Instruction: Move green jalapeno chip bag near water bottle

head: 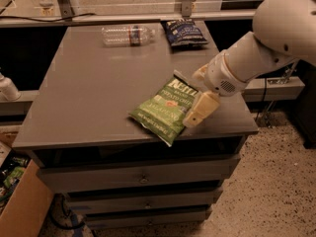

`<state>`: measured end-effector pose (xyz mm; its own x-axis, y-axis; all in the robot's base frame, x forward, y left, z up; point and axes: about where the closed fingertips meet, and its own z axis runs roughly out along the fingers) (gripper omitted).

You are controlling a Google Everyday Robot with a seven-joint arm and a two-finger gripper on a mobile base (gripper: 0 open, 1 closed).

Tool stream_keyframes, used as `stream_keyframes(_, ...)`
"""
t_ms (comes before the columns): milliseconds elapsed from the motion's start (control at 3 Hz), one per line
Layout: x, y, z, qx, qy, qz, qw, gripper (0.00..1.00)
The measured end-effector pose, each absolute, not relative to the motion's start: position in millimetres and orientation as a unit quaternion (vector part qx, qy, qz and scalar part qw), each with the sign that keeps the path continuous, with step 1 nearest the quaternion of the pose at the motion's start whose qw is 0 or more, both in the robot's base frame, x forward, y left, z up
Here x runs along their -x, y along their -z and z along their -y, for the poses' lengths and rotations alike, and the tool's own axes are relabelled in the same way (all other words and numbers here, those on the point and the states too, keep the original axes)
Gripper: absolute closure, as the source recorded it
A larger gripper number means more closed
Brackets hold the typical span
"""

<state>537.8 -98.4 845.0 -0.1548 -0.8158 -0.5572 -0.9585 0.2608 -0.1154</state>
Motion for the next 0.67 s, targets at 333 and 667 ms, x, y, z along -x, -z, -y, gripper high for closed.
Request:
stream_keyframes(333,-539.2,-831.3,90.5,0.576,-0.151,-0.757,0.269,0.41)
stream_keyframes(667,-544.3,-836.0,89.4,0.563,-0.156,-0.763,0.276,0.65)
